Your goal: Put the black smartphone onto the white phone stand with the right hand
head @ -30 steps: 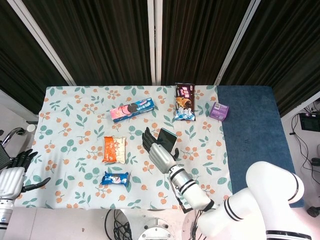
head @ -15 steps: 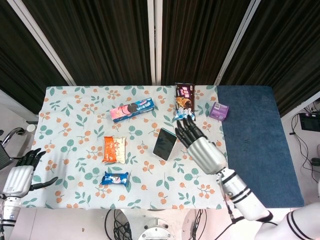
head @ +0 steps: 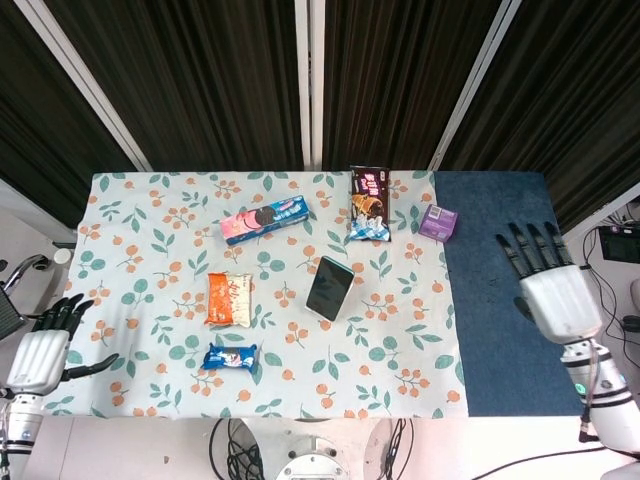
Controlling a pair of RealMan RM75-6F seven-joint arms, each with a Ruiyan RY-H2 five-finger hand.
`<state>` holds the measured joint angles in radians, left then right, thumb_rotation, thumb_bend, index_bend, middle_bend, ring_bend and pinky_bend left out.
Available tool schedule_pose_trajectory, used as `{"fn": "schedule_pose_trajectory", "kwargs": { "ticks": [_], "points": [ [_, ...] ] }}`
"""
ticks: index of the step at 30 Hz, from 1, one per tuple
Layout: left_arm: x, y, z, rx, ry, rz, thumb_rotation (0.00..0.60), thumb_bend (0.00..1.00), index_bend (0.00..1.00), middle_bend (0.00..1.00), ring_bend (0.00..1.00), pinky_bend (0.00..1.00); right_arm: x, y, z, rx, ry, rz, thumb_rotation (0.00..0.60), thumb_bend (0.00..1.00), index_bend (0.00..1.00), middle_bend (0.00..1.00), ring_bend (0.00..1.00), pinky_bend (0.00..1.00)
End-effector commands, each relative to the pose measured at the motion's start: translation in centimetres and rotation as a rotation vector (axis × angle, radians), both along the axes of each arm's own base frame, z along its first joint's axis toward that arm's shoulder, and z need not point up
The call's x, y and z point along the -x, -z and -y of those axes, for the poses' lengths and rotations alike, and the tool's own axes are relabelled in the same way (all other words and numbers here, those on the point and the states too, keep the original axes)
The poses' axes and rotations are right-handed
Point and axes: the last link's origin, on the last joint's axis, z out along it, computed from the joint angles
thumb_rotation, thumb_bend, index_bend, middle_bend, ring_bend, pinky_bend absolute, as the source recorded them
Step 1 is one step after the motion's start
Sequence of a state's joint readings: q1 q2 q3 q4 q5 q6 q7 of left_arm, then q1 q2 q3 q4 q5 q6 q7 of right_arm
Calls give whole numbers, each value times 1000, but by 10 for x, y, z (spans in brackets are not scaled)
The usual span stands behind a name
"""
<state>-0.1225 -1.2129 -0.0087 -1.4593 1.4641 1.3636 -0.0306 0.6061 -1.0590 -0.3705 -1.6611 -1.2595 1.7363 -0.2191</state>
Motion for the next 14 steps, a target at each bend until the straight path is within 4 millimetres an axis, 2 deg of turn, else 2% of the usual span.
{"fn": "schedule_pose_trajectory", "kwargs": {
  "ticks": [1,6,9,14],
  "points": [
    [-4,-3,2,-5,9,-16,177,0,108,39,49,138,114,-4,-61,92,248,365,600,121,0,0,0,0],
    [-8,-4,4,0,23,-36,176,0,107,39,50,138,142,11,-81,70,339,412,600,151,0,0,0,0],
    [-9,-3,4,10,26,-38,176,0,108,40,50,138,147,17,-85,50,366,416,600,152,0,0,0,0],
    [-8,-3,3,15,28,-37,176,0,108,39,49,138,144,20,-85,56,352,429,600,156,0,0,0,0]
  ]
}}
